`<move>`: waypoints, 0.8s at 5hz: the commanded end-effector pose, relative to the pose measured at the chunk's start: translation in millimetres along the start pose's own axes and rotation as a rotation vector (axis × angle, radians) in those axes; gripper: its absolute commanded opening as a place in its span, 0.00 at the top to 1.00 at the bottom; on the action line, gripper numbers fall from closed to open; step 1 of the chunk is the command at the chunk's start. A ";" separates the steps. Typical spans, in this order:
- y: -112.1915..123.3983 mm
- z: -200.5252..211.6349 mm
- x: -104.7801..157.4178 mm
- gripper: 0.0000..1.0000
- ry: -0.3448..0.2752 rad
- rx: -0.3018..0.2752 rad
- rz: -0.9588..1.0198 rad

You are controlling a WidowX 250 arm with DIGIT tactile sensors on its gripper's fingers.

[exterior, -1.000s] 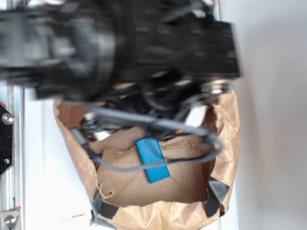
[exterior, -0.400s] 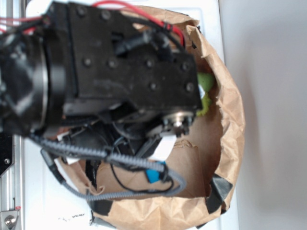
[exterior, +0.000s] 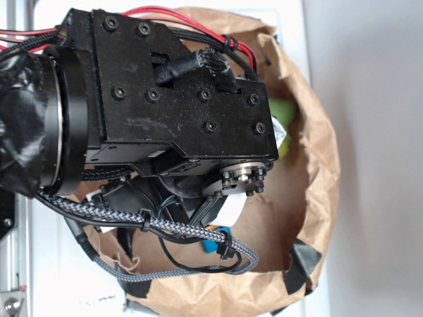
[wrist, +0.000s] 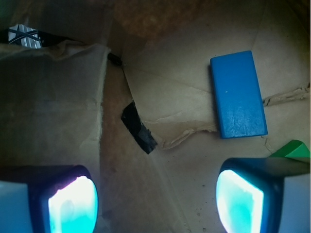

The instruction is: Grab the blue block.

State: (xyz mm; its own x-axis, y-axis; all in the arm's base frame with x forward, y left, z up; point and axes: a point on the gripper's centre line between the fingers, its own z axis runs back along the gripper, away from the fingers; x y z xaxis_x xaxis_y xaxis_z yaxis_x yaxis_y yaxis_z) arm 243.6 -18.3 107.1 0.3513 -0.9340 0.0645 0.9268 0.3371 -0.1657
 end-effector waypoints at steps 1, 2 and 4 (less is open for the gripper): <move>32.7 18.3 13.5 0.00 -0.038 0.089 0.025; 60.4 22.8 11.7 0.00 -0.052 0.106 0.042; 57.4 -1.4 9.9 0.00 0.023 0.155 -0.082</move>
State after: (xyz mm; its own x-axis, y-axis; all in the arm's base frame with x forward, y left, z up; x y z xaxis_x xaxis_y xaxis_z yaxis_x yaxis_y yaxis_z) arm 293.7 -2.8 70.7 0.2951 -0.9551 0.0263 0.9517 0.2915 -0.0961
